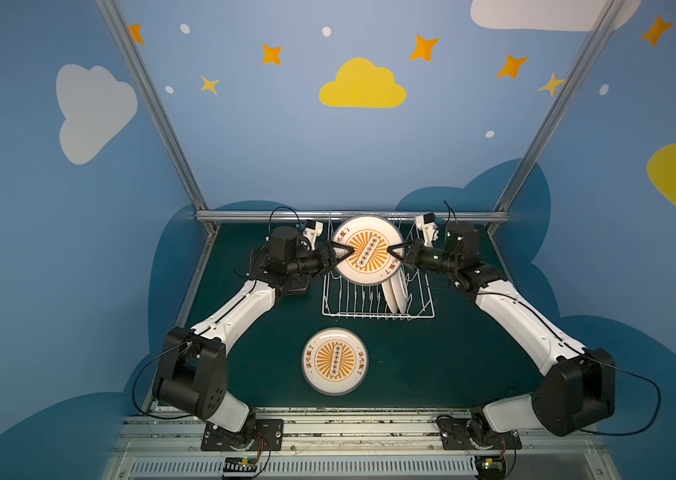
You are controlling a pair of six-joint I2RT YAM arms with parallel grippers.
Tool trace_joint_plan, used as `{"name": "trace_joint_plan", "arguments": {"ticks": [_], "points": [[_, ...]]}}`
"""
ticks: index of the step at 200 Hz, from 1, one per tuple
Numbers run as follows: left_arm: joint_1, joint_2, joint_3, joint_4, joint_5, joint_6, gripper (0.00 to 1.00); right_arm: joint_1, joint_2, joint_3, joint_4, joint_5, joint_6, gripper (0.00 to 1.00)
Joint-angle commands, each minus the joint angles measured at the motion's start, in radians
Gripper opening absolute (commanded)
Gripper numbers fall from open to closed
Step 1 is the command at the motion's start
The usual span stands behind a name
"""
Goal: Unload the plates from the dish rack
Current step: 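Grasp the plate's rim with the right gripper while the left gripper holds it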
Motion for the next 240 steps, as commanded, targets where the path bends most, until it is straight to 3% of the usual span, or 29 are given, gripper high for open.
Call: {"name": "trace_joint_plan", "arguments": {"ticks": [1,78,103,193,218,240], "points": [[0.003,-0.010,0.021,0.051,0.033,-0.012,0.66,-0.002,-0.005,0.000,0.058,-0.027,-0.006,0.00],[0.004,-0.031,-0.004,0.058,-0.001,-0.017,0.39,-0.002,0.036,0.018,0.043,-0.073,0.056,0.00],[0.004,-0.032,-0.006,0.059,-0.012,-0.021,0.36,-0.002,0.051,0.033,0.031,-0.089,0.071,0.00],[0.004,-0.050,-0.020,0.058,-0.065,-0.039,0.03,0.001,0.096,0.050,0.053,-0.139,0.125,0.00],[0.004,-0.063,-0.024,0.051,-0.078,-0.038,0.03,0.001,0.094,0.053,0.050,-0.139,0.118,0.00],[0.007,-0.079,-0.026,0.029,-0.085,-0.037,0.03,-0.001,0.084,0.058,0.022,-0.129,0.095,0.25]]}}
